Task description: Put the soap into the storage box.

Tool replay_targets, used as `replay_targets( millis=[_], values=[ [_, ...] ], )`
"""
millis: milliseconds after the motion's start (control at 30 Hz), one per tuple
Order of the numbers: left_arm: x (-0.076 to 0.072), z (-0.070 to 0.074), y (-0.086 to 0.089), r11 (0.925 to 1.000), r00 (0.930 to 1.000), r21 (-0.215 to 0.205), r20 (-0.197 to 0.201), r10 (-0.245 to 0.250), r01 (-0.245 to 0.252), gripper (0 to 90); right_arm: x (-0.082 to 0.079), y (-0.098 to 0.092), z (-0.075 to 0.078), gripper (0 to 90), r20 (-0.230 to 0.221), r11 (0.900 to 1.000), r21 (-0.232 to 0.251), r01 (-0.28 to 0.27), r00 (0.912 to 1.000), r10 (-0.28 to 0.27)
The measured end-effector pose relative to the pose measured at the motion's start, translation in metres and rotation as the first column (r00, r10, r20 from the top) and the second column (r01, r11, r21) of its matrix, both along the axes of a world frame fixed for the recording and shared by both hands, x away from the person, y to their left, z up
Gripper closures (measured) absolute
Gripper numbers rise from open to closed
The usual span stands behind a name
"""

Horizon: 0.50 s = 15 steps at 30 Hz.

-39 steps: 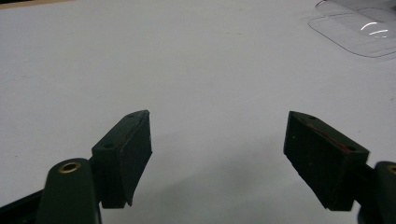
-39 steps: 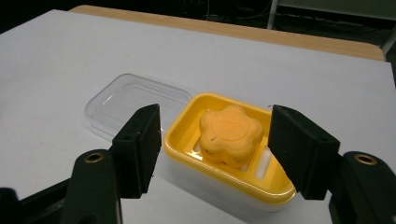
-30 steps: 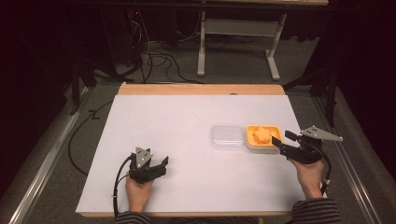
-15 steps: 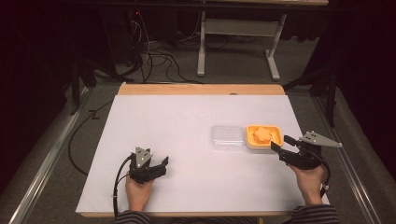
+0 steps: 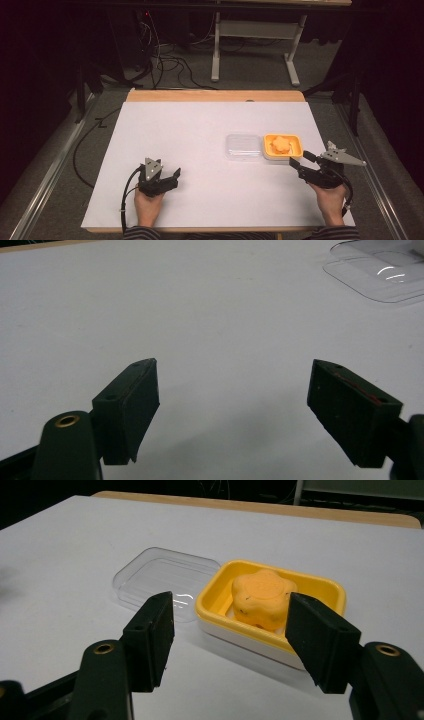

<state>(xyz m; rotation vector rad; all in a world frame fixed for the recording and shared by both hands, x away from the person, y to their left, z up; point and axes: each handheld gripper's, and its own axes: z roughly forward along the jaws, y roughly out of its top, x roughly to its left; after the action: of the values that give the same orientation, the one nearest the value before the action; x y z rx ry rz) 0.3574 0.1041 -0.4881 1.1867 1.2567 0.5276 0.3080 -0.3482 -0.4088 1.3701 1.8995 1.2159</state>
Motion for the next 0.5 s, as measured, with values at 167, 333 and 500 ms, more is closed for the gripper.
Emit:
replay_targets(
  millis=[167, 333, 500],
  values=[
    [0.000, 0.000, 0.001, 1.0000, 1.0000, -0.009, -0.002, 0.004, -0.004, 21.3, -0.007, -0.004, -0.003, 37.0, 0.003, 1.000, 0.000, -0.006, 1.0000, 0.006],
    [-0.001, 0.001, 0.001, 1.0000, 0.9999, -0.006, 0.012, 0.002, -0.002, 21.1, -0.013, -0.004, -0.004, 37.0, 0.012, 1.000, 0.008, -0.008, 0.9999, 0.008],
    [-0.002, 0.001, 0.001, 0.9998, 0.9998, -0.018, 0.019, 0.001, -0.001, 21.1, -0.019, 0.001, -0.009, 37.0, 0.007, 1.000, 0.007, -0.023, 0.9997, 0.023]
  ],
)
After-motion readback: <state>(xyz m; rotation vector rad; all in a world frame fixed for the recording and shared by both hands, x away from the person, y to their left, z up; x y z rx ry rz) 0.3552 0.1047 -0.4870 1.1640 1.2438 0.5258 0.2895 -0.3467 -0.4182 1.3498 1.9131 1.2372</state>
